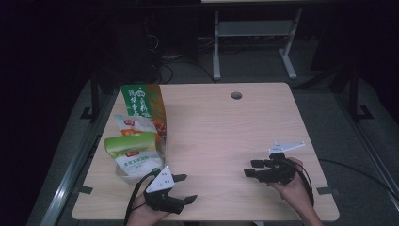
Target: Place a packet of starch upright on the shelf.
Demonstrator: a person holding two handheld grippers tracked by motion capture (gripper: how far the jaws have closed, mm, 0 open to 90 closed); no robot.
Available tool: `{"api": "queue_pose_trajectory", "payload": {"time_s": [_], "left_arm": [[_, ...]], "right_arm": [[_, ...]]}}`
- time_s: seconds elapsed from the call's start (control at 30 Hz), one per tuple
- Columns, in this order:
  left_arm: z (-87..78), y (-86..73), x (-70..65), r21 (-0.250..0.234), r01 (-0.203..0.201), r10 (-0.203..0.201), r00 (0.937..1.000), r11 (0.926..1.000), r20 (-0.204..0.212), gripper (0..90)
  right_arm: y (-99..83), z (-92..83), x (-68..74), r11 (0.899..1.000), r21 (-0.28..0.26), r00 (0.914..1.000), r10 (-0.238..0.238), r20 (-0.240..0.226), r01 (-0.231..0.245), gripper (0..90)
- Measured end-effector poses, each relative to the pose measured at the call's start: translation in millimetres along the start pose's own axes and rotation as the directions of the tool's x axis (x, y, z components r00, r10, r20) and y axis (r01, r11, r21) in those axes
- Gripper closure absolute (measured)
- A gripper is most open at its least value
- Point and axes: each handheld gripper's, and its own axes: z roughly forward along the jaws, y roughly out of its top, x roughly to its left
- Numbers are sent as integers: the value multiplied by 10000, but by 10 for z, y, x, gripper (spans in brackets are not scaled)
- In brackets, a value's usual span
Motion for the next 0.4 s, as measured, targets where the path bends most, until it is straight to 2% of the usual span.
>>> {"api": "queue_pose_trajectory", "payload": {"time_s": [0.27,0.3,0.4], "left_arm": [[-22,-12,-24,2,58,-58,10000,10000,-19,253],[-47,-21,-44,-45,50,-50,10000,10000,-2,253],[-76,-26,-59,-127,43,-42,10000,9999,35,253]], "right_arm": [[-167,-91,64,9998,-199,9997,26,246,-21,408],[-215,-123,123,9990,-452,9997,12,227,-2,400],[-265,-123,232,9984,-528,9995,-172,279,186,380]]}}
